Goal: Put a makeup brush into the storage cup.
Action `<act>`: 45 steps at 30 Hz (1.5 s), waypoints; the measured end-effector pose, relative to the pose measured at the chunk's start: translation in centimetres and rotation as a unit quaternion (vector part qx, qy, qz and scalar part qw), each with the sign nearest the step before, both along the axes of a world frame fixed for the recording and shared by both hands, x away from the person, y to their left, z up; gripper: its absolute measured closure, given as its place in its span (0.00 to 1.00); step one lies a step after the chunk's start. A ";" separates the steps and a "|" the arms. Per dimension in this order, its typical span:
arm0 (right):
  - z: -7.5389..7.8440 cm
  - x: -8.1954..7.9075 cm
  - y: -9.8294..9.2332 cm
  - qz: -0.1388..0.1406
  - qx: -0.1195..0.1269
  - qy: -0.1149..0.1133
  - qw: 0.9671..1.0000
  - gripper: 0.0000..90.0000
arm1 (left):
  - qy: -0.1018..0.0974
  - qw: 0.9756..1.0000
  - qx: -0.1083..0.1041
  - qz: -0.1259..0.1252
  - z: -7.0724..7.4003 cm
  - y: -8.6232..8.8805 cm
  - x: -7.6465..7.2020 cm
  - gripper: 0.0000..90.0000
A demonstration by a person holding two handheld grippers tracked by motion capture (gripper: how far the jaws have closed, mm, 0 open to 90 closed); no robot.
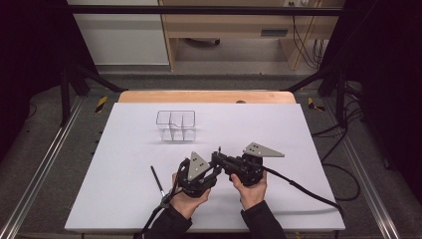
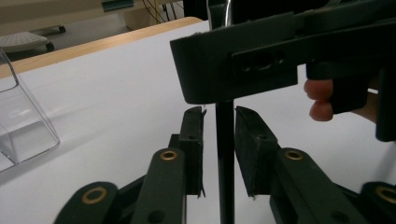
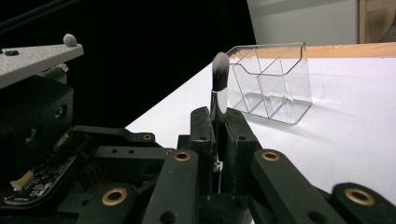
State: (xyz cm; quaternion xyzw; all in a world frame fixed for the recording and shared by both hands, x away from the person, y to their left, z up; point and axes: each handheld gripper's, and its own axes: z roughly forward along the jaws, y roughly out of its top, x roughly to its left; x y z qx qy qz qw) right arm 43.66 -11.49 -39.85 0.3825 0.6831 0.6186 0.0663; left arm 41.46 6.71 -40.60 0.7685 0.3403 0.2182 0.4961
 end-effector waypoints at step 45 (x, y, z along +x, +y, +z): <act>1.7 0.2 -2.4 -0.065 -0.099 -0.046 0.992 0.17 | 0.012 0.999 -0.033 0.037 1.1 5.2 1.3 0.91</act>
